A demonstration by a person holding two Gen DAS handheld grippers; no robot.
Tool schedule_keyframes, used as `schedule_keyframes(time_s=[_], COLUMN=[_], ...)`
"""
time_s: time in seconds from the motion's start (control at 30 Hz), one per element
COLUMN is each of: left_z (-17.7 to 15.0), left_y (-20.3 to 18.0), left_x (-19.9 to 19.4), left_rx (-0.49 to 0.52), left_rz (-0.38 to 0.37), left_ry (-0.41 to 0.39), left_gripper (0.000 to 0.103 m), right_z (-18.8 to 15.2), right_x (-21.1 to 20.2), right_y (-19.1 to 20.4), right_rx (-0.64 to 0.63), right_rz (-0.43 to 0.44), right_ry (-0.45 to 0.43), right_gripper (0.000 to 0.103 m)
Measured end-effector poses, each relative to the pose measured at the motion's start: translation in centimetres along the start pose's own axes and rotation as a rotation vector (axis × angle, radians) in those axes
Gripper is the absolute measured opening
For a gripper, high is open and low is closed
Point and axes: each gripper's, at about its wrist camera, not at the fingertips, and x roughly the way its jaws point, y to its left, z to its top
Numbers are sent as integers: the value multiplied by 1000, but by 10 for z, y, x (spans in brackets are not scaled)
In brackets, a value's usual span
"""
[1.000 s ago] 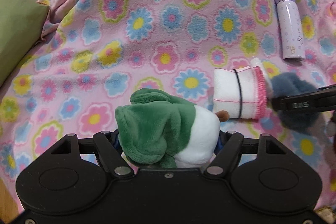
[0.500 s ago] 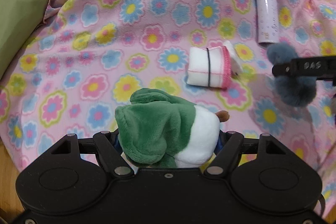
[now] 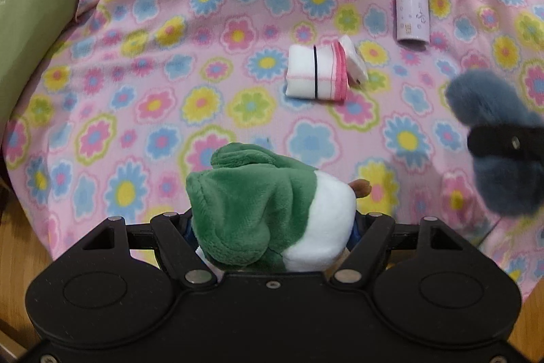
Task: Organize soft objects
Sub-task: 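Lift the green plush with the left tool while the right tool lifts the blue pom, then lower both held plushes into the basket and open both tools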
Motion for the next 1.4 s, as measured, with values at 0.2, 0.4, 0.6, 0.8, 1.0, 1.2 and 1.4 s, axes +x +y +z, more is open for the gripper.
schedule_keyframes(time_s=[0.2,0.4,0.6,0.8,1.0,1.2,1.4], left_z=[-18,-35,-49,-57,-61,-61,-60], left_y=[0,2,8,9,9,7,7], left_x=[5,8,9,8,8,8,9], left_rx=[-47,-77,-107,-97,-93,-76,-71], left_rz=[-10,-13,-25,-46,-65,-69,-67], left_ry=[72,131,169,196,216,219,223], left_gripper=[69,69,70,71,76,76,78], right_z=[-29,-54,-67,-67,-65,-65,-66], right_x=[-8,-6,-5,-7,-6,-3,-3], right_y=[10,14,17,21,23,21,20], right_rx=[7,20,31,19,1,3,6], right_rz=[8,1,1,-5,4,2,-2], right_ry=[85,176,232,232,229,237,234], right_gripper=[58,59,59,70,73,73,73])
